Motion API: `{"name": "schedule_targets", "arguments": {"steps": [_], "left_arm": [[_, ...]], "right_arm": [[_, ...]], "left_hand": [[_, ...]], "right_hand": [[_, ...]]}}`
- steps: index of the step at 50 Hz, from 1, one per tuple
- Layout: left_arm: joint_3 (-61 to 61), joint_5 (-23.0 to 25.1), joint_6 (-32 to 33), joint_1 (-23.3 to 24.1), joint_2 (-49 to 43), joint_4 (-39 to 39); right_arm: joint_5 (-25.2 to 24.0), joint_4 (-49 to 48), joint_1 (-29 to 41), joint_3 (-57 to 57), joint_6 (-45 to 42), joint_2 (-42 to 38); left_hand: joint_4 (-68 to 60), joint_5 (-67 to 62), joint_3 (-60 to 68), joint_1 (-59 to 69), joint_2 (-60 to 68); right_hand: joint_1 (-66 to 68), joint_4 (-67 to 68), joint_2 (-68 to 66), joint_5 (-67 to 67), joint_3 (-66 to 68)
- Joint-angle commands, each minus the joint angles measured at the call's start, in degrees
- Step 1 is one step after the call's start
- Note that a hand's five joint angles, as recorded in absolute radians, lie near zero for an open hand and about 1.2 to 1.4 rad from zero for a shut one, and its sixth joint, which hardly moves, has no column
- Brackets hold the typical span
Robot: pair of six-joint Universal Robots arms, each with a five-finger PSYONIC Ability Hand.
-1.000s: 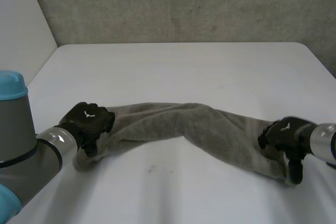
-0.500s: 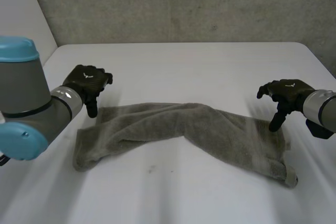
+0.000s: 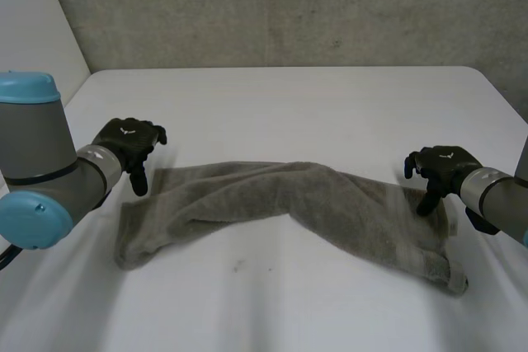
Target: Fold the towel.
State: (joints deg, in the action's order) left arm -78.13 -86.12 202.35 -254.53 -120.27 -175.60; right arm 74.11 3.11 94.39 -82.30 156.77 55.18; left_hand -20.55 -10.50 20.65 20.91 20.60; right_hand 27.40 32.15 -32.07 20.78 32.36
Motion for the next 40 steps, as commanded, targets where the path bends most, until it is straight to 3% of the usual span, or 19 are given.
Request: {"name": "schedule_targets", "arguments": {"steps": [1, 20, 27, 40], "left_arm": [[-0.3, 0.0, 0.1, 0.1, -0.1, 0.0], [-0.6, 0.0, 0.1, 0.3, -0.1, 0.0], [-0.7, 0.0, 0.1, 0.3, -0.1, 0.0], [-0.5, 0.1, 0.0, -0.2, -0.1, -0.4]], "right_arm": [[0.0, -0.7, -0.3, 0.7, -0.2, -1.5], [0.0, -1.1, -1.0, 1.4, -1.6, -3.8], [0.0, -0.9, -1.4, 1.9, -1.7, -4.3], [0.0, -1.1, -3.0, 2.1, 2.7, 5.1]], "left_hand": [[-2.3, -2.3, 2.2, 1.9, 2.2], [-2.3, -2.3, 2.2, 1.9, 2.2], [-2.3, -2.3, 2.2, 1.9, 2.2], [-1.3, -1.3, 1.2, 0.9, 1.2]], "right_hand": [[12.1, 7.4, -7.5, 8.7, 7.2], [22.2, 17.5, -17.5, 18.8, 17.3], [52.6, 47.8, -47.9, 49.2, 47.6], [52.6, 47.9, -47.9, 49.2, 47.6]]}}
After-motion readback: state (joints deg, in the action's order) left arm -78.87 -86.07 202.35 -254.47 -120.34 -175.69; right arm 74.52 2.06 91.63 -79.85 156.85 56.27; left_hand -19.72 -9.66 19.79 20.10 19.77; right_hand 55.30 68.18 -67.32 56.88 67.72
